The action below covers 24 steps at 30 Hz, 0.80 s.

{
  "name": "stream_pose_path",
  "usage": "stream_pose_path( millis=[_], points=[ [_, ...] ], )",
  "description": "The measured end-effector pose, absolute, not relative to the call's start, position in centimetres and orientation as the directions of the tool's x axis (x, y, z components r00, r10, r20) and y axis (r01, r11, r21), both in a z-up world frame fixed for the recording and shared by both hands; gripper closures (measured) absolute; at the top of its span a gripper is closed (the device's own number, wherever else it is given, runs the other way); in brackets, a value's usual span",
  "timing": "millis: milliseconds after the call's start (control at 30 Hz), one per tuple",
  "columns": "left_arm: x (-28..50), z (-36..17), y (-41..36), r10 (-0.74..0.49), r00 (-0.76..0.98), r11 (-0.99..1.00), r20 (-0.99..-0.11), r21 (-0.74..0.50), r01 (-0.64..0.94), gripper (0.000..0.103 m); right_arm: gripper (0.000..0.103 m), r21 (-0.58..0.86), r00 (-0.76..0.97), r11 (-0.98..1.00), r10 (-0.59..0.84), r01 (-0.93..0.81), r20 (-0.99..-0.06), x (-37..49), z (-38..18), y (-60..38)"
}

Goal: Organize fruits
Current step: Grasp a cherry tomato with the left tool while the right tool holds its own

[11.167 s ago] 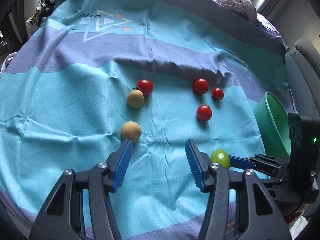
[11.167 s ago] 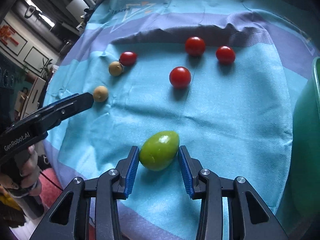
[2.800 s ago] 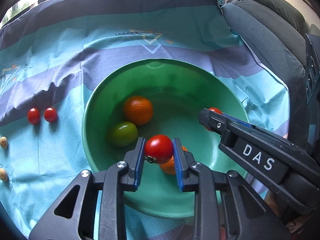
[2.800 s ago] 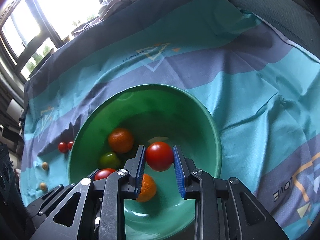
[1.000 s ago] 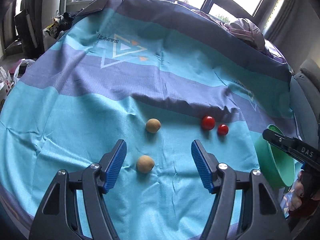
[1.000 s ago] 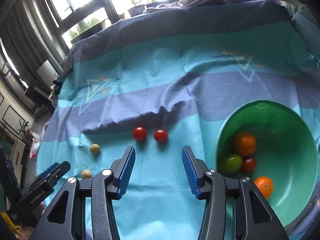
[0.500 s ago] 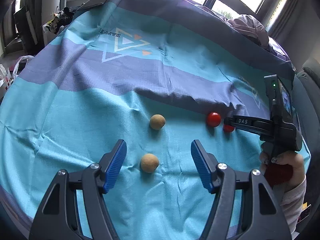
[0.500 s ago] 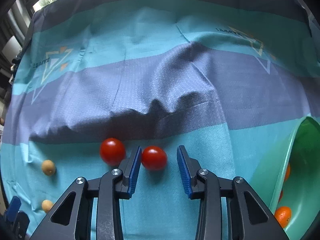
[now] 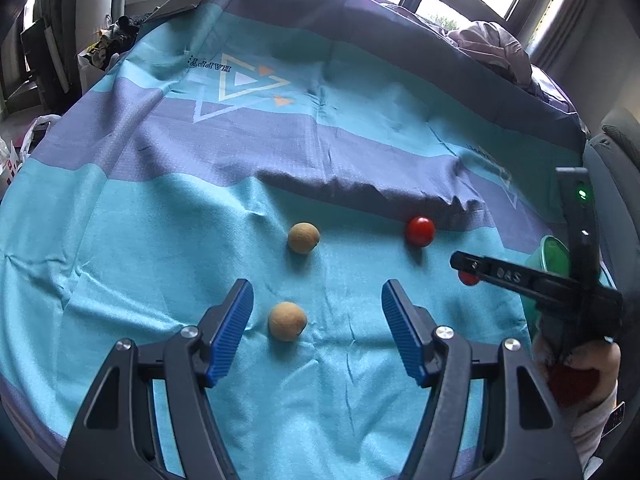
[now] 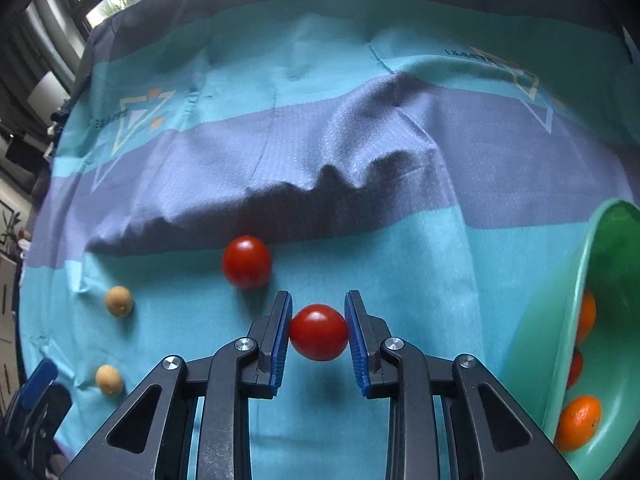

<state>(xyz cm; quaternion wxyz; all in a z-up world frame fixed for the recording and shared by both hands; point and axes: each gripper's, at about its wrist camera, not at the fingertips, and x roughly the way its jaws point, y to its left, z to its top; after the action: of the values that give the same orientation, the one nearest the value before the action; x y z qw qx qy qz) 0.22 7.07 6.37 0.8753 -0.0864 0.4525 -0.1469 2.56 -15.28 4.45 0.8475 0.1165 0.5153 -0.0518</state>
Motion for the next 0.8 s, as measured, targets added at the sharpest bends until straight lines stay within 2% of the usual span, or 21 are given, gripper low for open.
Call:
stream_pose_path(
  millis=[133,333,433,500,567,700,800],
  points=[
    [0.5,6.6,5.8,-0.328,0.539,0.945,-0.775,-0.268,0.189,0.037,0.074,0.24,0.502,0.959,0.134,0.152,-0.854,-1.7,5.4,-15.1],
    [2.9,7.2,1.2,-0.376,0.483,0.924,-0.79,-0.28,0.261,0.037,0.074,0.244,0.495,0.967,0.179,0.069,-0.85,-3.9,5.4,-14.1],
    [5.2,6.5,-2.5,-0.369,0.439,0.921,-0.819,-0.256,0.294,0.042,0.074,0.237,0.488,0.969,0.175,0.068,-0.855,-4.0,4.7,-14.8],
    [6.7,5.6,-4.5,-0.37,0.406,0.918,-0.836,-0.261,0.298,0.052,0.074,0.206,0.479,0.974,0.138,0.093,-0.867,-3.9,4.5,-15.3],
    [7.9,4.5,-5.8,-0.354,0.384,0.924,-0.853,-0.255,0.286,0.055,0.074,0.199,0.488,0.976,0.133,0.086,-0.863,-4.0,4.6,-15.4],
    [9.7,2.3,-7.5,-0.301,0.36,0.941,-0.883,-0.213,0.265,0.063,0.074,0.227,0.476,0.97,0.162,0.083,-0.865,-3.9,4.2,-15.9],
    [10.5,1.3,-7.4,-0.313,0.348,0.942,-0.884,-0.244,0.229,0.064,0.074,0.206,0.477,0.975,0.143,0.082,-0.867,-3.9,4.2,-16.0]
  ],
)
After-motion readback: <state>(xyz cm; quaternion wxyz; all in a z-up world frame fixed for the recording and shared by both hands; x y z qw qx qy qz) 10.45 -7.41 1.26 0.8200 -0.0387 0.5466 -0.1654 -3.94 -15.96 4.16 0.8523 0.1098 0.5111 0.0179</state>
